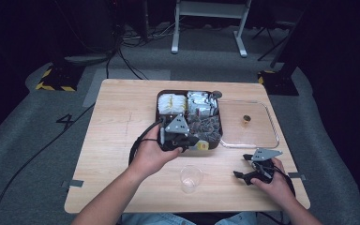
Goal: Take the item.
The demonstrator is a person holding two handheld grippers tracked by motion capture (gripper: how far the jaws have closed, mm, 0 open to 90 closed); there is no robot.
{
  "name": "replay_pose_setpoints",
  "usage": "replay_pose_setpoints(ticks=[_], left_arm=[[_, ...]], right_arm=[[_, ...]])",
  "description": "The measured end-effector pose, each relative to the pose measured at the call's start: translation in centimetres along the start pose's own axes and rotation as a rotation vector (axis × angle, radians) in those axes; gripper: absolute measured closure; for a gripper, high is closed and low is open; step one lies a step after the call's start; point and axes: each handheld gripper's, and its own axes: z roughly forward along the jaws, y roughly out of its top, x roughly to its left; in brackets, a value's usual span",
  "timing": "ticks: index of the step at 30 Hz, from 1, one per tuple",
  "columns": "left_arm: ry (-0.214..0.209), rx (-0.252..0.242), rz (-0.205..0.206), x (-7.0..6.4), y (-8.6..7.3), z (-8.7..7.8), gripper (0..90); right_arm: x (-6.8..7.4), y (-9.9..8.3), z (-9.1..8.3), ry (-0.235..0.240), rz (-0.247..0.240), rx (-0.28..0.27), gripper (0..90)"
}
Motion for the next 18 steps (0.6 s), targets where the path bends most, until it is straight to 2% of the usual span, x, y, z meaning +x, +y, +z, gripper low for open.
replay_pose_setpoints(ticks=[5, 9, 18], left_arm=[[-0.015, -0.008, 0.002, -1.4, -1.6, 0.1, 90.0], [-0.036, 0.013, 0.01, -2.5, -2.8, 0.7, 90.0], [-0.057, 0.01, 0.004, -3.8, -4.3, 1.0, 90.0]], right_arm=[[0.0, 0.0, 0.0, 0.0, 0.001, 0.001, 12.8], [0.0, 0.0, 0.0, 0.0, 0.003, 0.0, 12.8], [0.0, 0.0, 0.0, 0.0, 0.002, 0.0, 12.7]])
